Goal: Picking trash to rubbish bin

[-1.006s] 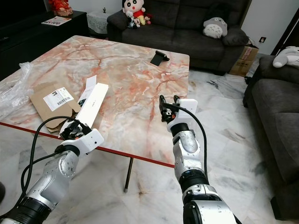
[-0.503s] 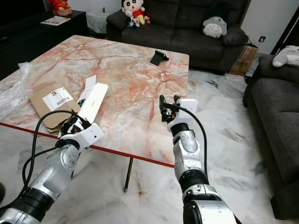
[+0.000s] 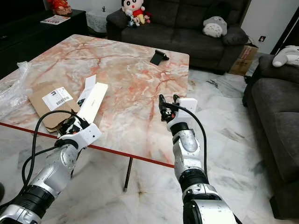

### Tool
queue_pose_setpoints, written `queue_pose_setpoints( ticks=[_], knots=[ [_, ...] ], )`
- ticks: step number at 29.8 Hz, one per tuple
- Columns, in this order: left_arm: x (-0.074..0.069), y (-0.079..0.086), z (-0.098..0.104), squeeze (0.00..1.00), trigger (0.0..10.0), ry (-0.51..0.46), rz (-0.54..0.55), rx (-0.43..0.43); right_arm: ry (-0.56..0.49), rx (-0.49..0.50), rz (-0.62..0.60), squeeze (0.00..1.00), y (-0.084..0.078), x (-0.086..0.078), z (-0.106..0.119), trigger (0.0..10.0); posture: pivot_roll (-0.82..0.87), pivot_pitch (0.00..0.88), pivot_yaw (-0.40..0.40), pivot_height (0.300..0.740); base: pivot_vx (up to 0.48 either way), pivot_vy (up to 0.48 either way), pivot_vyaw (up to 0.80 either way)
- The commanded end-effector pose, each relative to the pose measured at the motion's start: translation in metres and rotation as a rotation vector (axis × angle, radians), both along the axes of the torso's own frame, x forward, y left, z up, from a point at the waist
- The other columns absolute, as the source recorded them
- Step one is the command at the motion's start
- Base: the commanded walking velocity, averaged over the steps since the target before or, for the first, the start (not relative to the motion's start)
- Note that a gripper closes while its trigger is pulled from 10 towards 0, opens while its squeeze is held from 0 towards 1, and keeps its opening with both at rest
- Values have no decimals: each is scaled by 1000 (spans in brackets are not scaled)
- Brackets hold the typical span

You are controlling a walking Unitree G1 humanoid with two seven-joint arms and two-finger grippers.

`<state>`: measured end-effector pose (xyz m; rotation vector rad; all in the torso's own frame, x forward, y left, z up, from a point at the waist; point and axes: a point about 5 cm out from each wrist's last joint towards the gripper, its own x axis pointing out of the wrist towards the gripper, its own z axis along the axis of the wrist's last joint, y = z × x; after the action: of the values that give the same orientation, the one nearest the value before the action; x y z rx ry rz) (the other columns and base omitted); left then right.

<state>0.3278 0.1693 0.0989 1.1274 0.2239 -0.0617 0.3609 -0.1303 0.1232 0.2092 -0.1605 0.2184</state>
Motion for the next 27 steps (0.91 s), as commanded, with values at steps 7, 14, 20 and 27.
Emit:
queue_pose_setpoints(
  ticks=[7,14,20,27],
  knots=[
    [0,-1,-2,0,0,12,5,-3,6,-3,0,0,-1,2,2,10000,239,0,-113,740,0,0,0],
    [1,-2,-2,0,0,10,-2,-4,6,-1,-3,0,-2,2,2,10000,239,0,-113,740,0,0,0],
    [1,-3,-1,0,0,4,-2,-3,6,-1,-5,0,-2,2,2,10000,239,0,-113,740,0,0,0],
    [3,-6,6,0,0,-65,-23,-1,4,-1,-4,0,-2,2,2,10000,239,0,-113,740,0,0,0]
  ],
)
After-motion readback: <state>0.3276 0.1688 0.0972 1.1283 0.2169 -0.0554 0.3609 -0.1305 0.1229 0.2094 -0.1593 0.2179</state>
